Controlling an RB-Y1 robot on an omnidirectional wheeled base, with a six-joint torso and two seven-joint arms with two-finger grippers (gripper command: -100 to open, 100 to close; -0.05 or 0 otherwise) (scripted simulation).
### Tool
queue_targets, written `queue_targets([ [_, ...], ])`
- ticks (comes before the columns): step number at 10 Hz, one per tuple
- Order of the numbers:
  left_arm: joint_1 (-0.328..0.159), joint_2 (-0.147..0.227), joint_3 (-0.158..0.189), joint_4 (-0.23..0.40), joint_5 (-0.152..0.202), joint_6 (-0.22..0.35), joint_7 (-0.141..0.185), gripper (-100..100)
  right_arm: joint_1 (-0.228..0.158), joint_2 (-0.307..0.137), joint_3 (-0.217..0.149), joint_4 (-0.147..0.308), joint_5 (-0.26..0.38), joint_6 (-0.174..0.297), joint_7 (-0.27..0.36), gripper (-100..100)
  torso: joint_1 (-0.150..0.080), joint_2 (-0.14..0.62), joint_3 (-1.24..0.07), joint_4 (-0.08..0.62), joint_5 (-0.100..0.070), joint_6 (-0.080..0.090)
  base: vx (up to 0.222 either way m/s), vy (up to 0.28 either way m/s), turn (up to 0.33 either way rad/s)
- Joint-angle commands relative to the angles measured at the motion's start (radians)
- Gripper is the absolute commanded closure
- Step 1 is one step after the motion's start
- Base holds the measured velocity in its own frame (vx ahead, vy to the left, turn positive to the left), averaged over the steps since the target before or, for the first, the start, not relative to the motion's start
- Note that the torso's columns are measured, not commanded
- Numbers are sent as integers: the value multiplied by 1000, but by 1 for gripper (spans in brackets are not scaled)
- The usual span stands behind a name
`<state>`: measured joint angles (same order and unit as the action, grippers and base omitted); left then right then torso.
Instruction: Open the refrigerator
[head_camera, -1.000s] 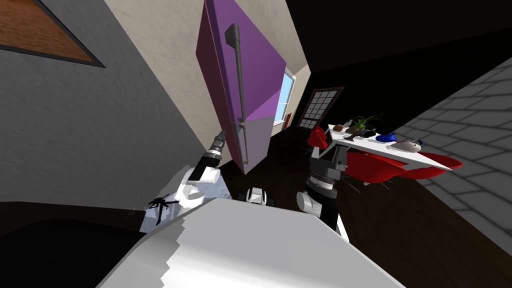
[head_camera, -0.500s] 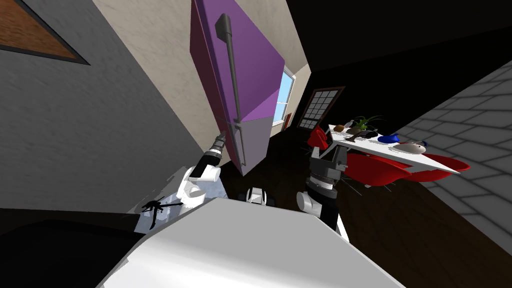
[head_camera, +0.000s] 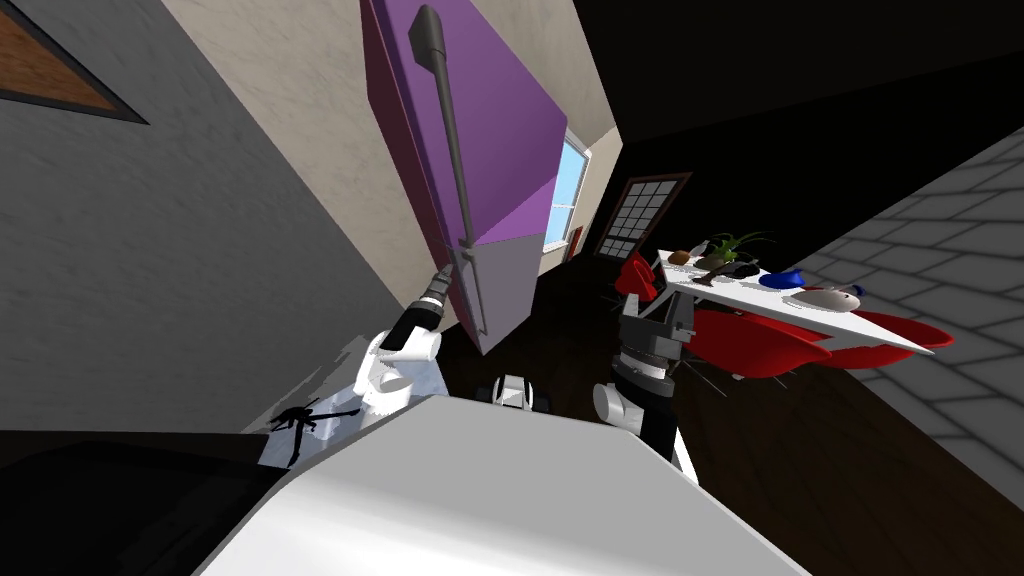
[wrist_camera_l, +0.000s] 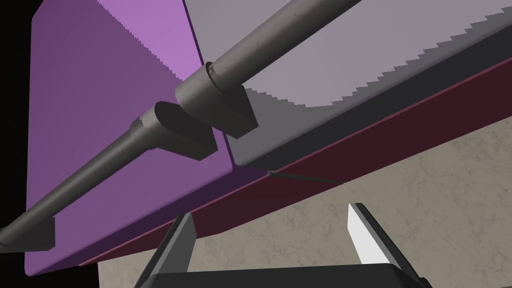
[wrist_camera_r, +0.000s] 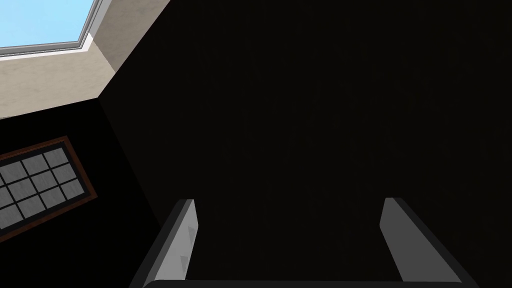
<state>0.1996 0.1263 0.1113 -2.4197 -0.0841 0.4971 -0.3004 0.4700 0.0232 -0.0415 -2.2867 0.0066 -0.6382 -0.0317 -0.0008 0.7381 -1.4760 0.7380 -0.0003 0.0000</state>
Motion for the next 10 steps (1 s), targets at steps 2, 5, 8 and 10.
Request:
queue_targets([
  [2, -20, -8, 9, -7, -10, 98, -15, -100, 0, 0, 0, 0, 0, 0, 0, 0, 2, 0, 0, 0, 1, 0, 70, -52, 5],
  [5, -30, -11, 13, -12, -14, 146, -21, -100, 0, 0, 0, 0, 0, 0, 0, 0, 1, 0, 0, 0, 0, 0, 62, -47, 5],
  [8, -48, -13, 20, -25, -22, 226, -33, -100, 0, 0, 0, 0, 0, 0, 0, 0, 0, -1, -1, 0, 0, 0, 74, -62, 6],
  [10, -63, -12, 26, -44, -29, 289, -43, -100, 0, 0, 0, 0, 0, 0, 0, 0, 1, 1, 0, 0, 0, 0, 64, -65, 6],
])
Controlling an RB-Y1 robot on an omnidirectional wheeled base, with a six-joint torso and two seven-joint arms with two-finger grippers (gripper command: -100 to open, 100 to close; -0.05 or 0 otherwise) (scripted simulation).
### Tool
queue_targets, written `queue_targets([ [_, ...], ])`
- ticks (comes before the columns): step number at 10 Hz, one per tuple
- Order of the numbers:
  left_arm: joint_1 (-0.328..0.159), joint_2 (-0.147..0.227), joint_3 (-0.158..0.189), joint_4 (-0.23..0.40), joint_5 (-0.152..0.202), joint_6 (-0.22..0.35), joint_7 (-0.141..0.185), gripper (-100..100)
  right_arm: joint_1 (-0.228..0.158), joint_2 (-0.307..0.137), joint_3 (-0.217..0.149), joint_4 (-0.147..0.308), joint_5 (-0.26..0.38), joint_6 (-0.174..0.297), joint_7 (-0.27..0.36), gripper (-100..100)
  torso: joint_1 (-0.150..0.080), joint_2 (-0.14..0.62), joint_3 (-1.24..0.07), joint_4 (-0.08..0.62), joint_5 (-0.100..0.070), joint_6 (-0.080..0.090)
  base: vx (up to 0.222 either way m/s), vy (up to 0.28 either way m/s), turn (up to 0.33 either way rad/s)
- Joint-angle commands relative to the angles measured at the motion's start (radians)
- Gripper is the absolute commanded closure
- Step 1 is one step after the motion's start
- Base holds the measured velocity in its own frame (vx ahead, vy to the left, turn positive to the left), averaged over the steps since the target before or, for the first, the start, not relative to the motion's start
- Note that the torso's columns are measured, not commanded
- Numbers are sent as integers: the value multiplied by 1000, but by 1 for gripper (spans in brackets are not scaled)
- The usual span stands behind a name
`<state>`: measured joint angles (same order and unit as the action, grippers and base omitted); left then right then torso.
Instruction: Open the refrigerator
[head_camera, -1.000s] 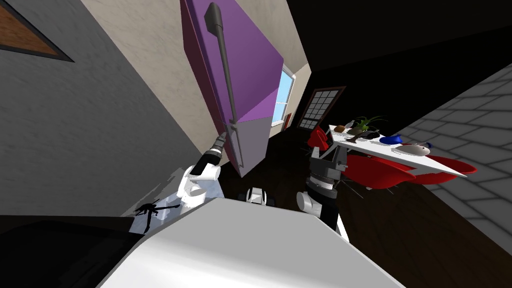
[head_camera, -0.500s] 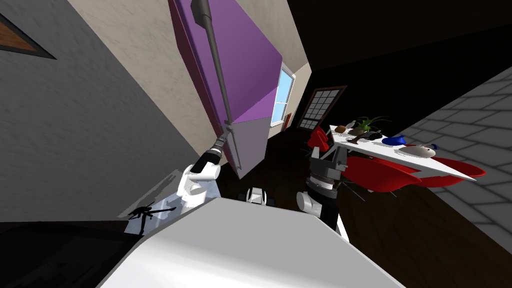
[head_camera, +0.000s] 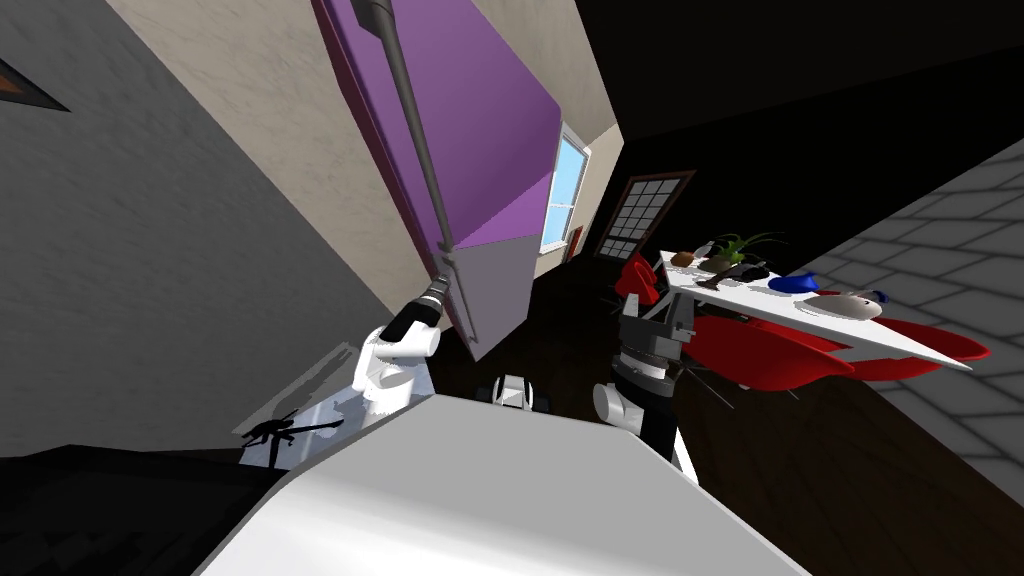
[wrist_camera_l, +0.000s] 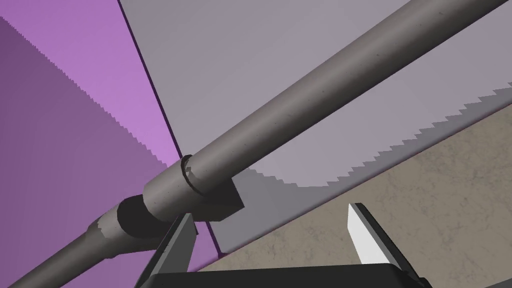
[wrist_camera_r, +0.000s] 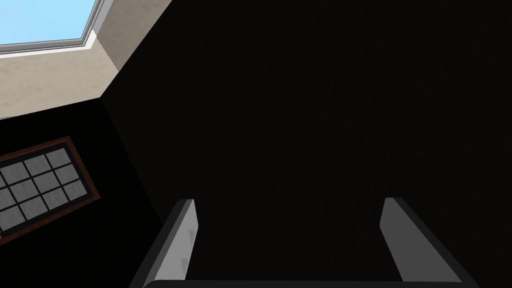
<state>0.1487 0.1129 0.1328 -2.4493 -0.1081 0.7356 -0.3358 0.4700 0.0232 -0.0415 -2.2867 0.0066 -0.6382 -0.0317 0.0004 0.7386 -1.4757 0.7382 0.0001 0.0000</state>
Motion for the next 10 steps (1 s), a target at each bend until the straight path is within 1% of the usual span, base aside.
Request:
queue_targets([
  [1, -18, 2, 8, -25, -8, 78, -12, -100, 0, 0, 0, 0, 0, 0, 0, 0, -1, 0, 0, 0, 0, 0, 101, -81, 9],
  [2, -18, 2, 8, -25, -8, 85, -12, -100, 0, 0, 0, 0, 0, 0, 0, 0, -1, -2, -1, 0, 0, 0, 62, -53, 42],
  [4, -29, 6, 12, -53, -13, 132, -20, -100, 0, 0, 0, 0, 0, 0, 0, 0, -1, -5, -4, -1, -1, 4, 37, -31, 4],
  [5, -33, 8, 13, -68, -14, 149, -22, -100, 0, 0, 0, 0, 0, 0, 0, 0, -3, -8, -6, 0, -3, 5, 54, -42, 4],
  [6, -38, 11, 15, -98, -17, 171, -25, -100, 0, 0, 0, 0, 0, 0, 0, 0, -5, -9, -7, 0, -4, 5, 53, -41, 15],
  [7, -39, 12, 16, -107, -17, 175, -26, -100, 0, 0, 0, 0, 0, 0, 0, 0, -5, -9, -8, 1, -5, 6, 27, -38, 15],
  [8, -20, 7, 13, -91, -19, 166, -25, -100, 0, 0, 0, 0, 0, 0, 0, 0, -6, -9, -8, 2, -6, 7, -3, -11, 34],
  [9, -24, 3, 21, -100, -19, 184, -22, -100, 0, 0, 0, 0, 0, 0, 0, 0, -5, -8, -6, 0, -4, 6, 56, 24, 23],
  [10, -15, 4, 17, -94, -18, 179, -24, -100, 0, 0, 0, 0, 0, 0, 0, 0, -1, -11, -9, 0, -3, 5, 19, 7, 25],
])
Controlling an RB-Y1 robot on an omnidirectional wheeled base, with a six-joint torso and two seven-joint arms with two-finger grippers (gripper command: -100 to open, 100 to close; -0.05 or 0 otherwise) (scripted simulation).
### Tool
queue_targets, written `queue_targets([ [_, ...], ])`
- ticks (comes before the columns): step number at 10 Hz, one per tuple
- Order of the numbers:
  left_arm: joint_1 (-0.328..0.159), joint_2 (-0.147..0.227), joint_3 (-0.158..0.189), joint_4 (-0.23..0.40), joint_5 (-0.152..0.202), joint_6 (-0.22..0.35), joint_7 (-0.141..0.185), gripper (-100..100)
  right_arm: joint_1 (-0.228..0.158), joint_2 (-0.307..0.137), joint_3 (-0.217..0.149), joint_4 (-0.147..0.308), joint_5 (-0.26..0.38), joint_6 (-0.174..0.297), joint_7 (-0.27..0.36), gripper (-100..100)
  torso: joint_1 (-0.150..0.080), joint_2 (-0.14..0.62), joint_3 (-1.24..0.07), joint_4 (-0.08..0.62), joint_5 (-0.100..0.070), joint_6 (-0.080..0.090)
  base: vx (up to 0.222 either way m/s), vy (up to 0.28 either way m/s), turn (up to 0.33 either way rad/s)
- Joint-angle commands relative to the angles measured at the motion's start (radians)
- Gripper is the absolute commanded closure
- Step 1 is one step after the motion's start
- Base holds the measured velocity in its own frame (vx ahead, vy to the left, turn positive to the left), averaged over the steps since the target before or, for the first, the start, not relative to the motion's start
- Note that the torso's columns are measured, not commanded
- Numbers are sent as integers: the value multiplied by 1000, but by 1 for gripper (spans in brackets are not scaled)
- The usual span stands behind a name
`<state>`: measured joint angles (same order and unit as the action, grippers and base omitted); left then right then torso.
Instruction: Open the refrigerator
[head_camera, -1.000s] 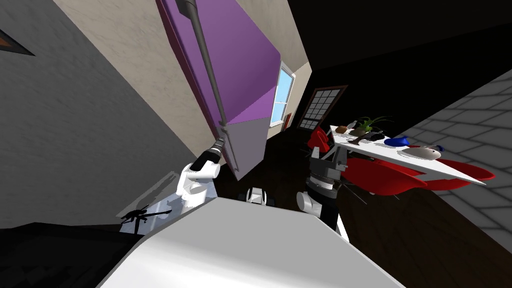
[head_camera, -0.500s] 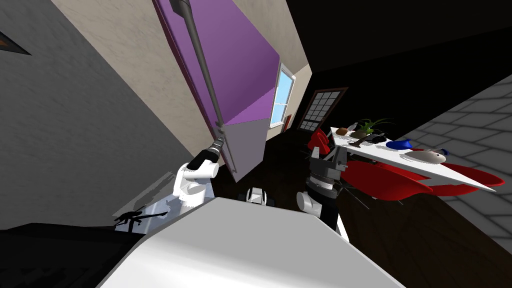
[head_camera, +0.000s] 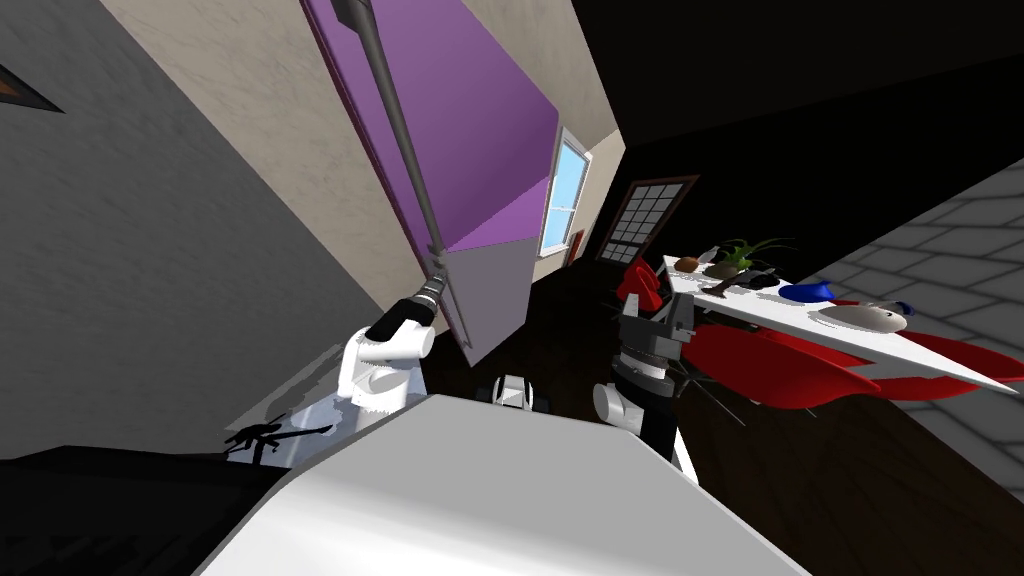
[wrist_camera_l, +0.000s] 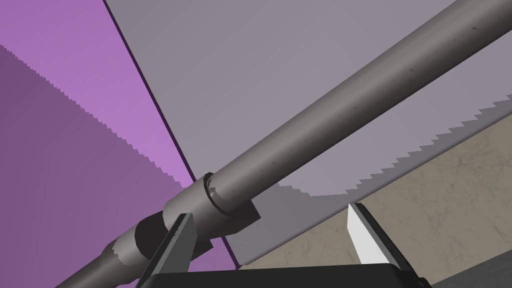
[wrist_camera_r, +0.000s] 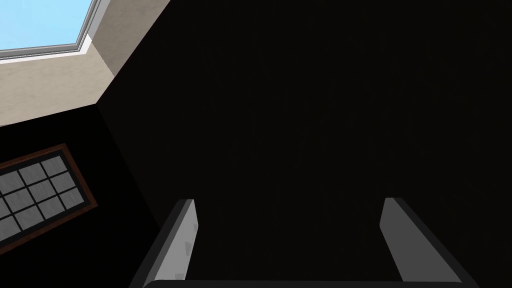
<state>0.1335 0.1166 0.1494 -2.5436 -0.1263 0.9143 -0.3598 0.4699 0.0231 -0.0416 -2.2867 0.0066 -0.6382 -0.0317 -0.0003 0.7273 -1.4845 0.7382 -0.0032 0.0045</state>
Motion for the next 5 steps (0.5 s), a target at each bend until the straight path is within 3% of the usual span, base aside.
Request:
queue_targets([
  [1, 3, -1, 0, -1, 1, 4, 0, 100, 0, 0, 0, 0, 0, 0, 0, 0, 2, 0, -1, -1, 1, 0, -15, -4, 5],
  [2, 2, -8, 12, -7, -15, 7, 3, 100, 0, 0, 0, 0, 0, 0, 0, 0, 3, 2, 2, -4, 4, -3, 3, -155, 88],
  [4, 3, -16, 25, -10, -30, 12, 6, 100, 0, 1, 0, 0, 0, 0, 0, 0, -13, 7, 6, -1, 0, -4, 12, -314, 98],
  [5, 3, -24, 39, -13, -45, 16, 8, 100, 0, 1, 1, 0, 0, 0, 0, 0, -6, 13, 9, 0, 1, -4, -50, -312, 82],
])
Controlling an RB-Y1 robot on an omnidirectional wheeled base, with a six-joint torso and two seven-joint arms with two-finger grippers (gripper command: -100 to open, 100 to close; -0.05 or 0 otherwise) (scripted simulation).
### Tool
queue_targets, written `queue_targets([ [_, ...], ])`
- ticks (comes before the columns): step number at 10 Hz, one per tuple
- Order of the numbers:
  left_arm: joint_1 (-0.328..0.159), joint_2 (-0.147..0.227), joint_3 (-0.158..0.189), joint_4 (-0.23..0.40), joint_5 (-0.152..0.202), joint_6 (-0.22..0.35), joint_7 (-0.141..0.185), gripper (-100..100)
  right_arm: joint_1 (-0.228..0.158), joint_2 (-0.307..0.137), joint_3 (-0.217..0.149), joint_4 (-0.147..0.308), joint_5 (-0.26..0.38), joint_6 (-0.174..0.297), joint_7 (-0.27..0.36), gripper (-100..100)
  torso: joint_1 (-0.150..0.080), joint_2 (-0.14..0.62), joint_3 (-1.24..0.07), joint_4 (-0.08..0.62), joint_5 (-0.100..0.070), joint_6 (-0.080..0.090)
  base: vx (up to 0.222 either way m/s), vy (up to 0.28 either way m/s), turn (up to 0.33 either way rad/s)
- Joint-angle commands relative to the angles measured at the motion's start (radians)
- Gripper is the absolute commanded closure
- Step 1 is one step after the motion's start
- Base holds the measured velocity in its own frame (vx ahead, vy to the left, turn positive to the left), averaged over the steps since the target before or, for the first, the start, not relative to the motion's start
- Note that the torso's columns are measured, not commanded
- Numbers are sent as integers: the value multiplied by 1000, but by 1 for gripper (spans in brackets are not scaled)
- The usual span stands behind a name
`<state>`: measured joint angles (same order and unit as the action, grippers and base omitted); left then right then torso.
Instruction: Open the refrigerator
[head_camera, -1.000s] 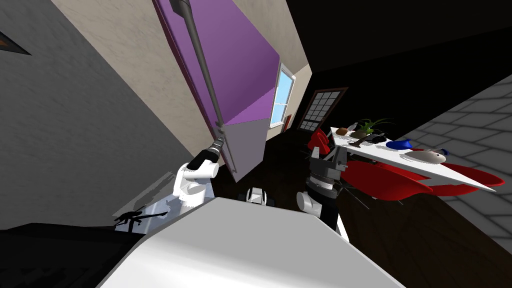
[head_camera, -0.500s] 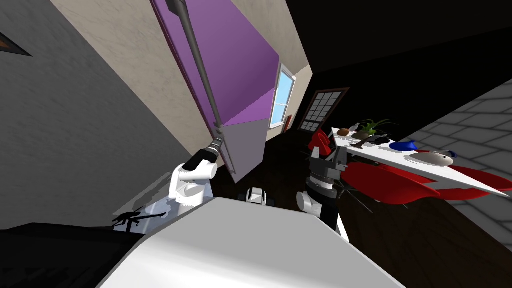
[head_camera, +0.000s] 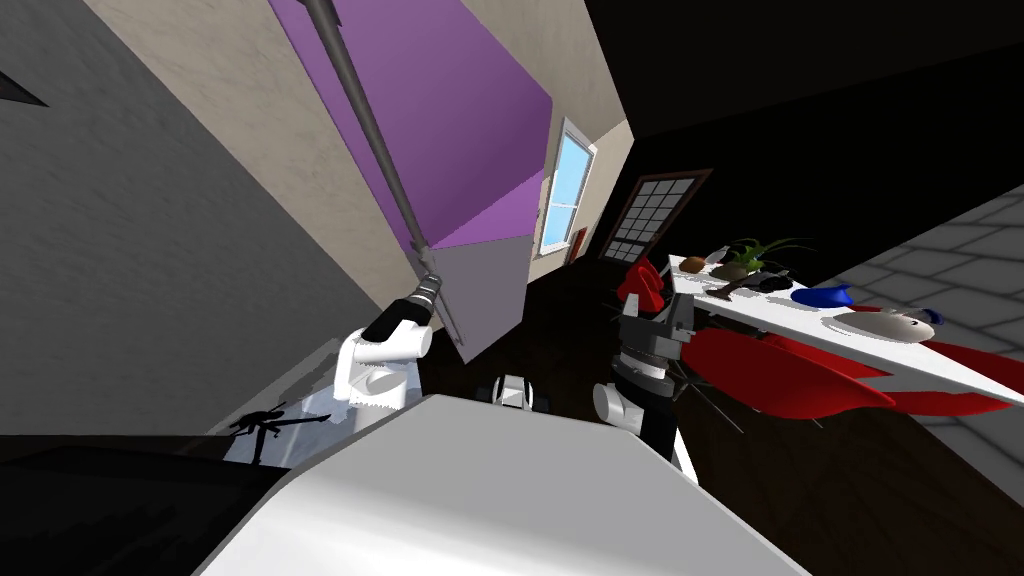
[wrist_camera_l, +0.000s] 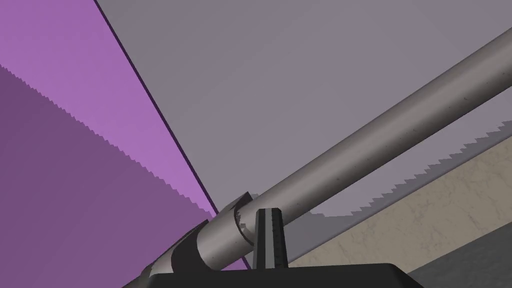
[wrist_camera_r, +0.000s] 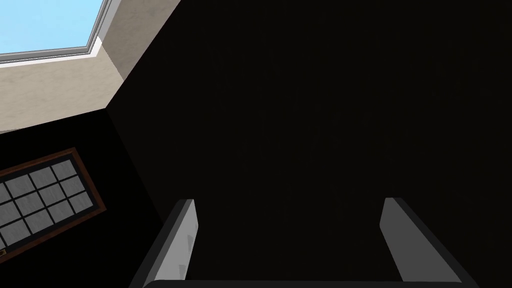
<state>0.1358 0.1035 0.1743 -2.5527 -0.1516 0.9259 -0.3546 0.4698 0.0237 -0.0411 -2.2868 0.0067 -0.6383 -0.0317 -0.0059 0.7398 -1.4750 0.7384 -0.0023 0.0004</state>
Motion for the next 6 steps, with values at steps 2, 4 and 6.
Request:
queue_targets([
  [2, 2, -26, 40, -10, -50, 14, 9, 100, 0, 0, 0, 0, 0, 0, 0, 0, 3, -1, 0, 0, 2, -1, 16, -407, 129],
  [4, 3, -42, 66, -16, -80, 23, 14, 100, 0, 0, 0, 0, 0, 0, 0, 0, 7, -3, -2, -1, 2, 0, -7, -376, 129],
  [6, 3, -49, 80, -20, -96, 28, 17, 100, 0, 0, 0, 0, 0, 0, 0, 0, 6, -1, -1, 0, 2, 0, -25, -336, 100],
])
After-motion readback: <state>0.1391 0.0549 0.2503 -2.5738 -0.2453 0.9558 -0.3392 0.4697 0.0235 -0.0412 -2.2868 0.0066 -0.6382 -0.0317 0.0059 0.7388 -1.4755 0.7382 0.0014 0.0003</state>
